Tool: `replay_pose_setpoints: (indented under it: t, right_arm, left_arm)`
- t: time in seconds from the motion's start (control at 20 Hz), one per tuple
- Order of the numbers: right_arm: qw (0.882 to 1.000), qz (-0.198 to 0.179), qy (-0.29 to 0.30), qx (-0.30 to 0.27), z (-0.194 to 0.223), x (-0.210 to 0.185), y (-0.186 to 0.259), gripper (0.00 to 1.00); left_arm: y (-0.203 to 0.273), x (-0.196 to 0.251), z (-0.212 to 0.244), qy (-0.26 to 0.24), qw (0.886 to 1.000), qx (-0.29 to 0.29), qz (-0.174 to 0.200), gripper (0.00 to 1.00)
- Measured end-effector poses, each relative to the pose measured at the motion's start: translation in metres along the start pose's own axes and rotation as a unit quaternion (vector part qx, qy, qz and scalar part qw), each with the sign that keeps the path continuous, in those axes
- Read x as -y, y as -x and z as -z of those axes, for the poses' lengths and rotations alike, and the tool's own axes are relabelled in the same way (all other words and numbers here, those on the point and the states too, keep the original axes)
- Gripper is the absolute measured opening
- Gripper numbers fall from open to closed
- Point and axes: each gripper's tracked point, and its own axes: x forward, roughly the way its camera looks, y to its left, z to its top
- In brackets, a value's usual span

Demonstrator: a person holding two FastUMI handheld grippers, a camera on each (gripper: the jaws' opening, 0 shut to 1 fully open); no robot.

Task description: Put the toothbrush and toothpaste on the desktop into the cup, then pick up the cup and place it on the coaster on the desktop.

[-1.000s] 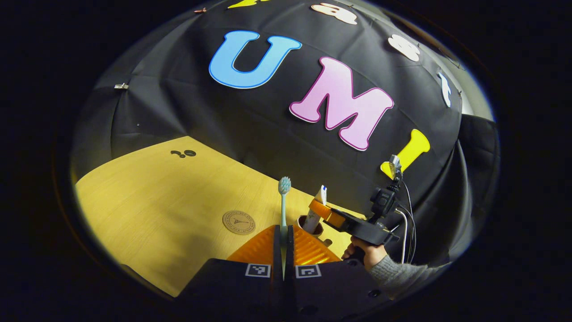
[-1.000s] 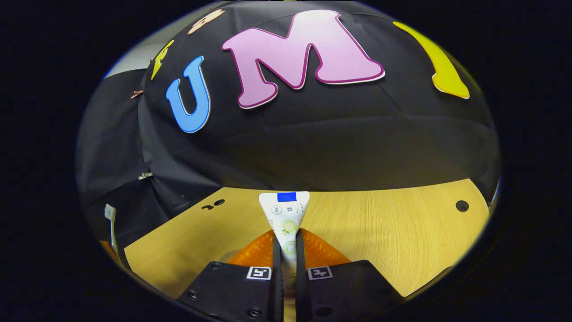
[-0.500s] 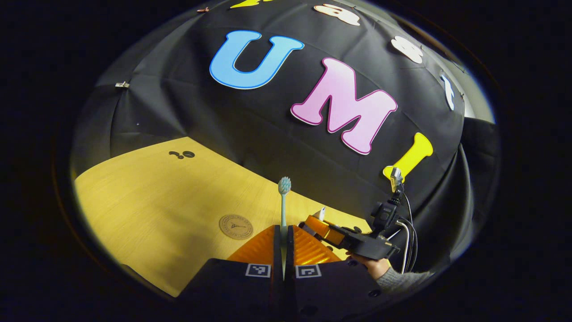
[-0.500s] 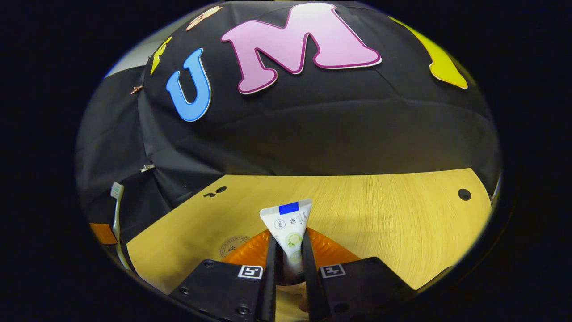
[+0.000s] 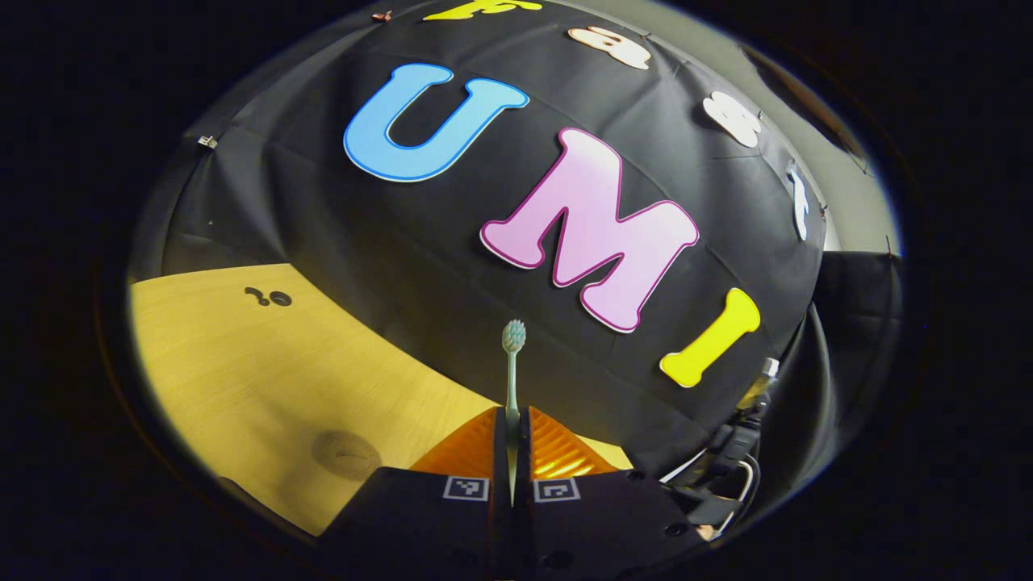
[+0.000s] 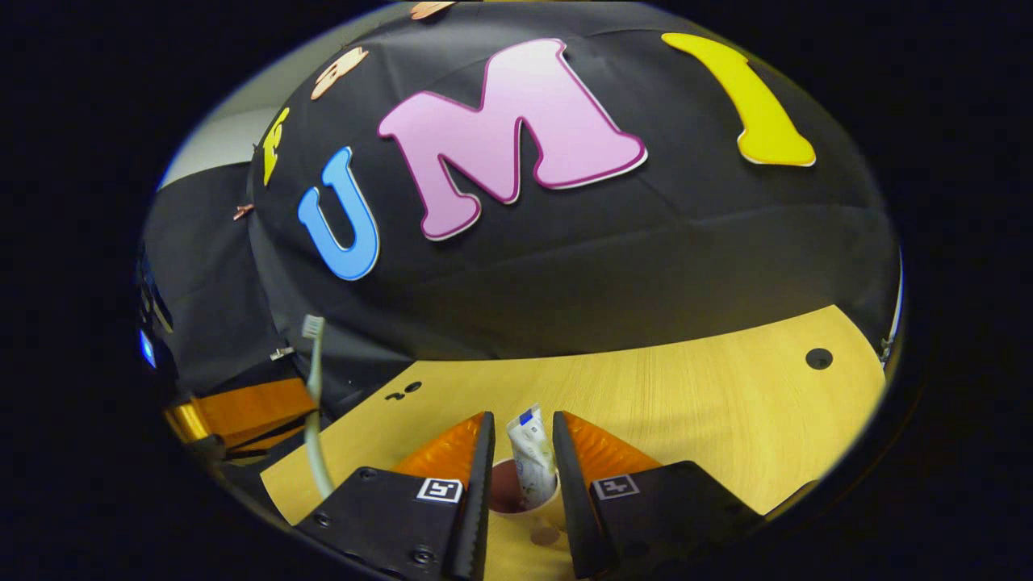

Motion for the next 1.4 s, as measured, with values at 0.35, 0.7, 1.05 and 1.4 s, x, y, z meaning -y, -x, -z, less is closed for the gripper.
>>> replay_pose_setpoints:
  t: [0.35, 0.7, 1.05, 1.4]
  right_arm:
    - [0.999, 0.022, 0.023, -0.042, 0.026, 0.032, 0.050, 0.44]
    - [0.996, 0.024, 0.010, -0.087, 0.070, 0.042, 0.071, 0.43]
    - [0.994, 0.008, 0.024, -0.104, 0.084, 0.036, 0.073, 0.44]
    - [0.990, 0.000, 0.028, -0.140, 0.098, 0.032, 0.067, 0.46]
  left_arm:
    - [-0.055, 0.000, 0.017, -0.016, 1.000, 0.023, -0.002, 0.06]
    - [-0.093, -0.026, 0.067, -0.050, 0.998, 0.013, -0.045, 0.06]
    - [-0.092, -0.046, 0.106, -0.080, 0.993, 0.005, -0.088, 0.06]
    - [-0.079, -0.044, 0.123, -0.138, 0.987, -0.010, -0.082, 0.15]
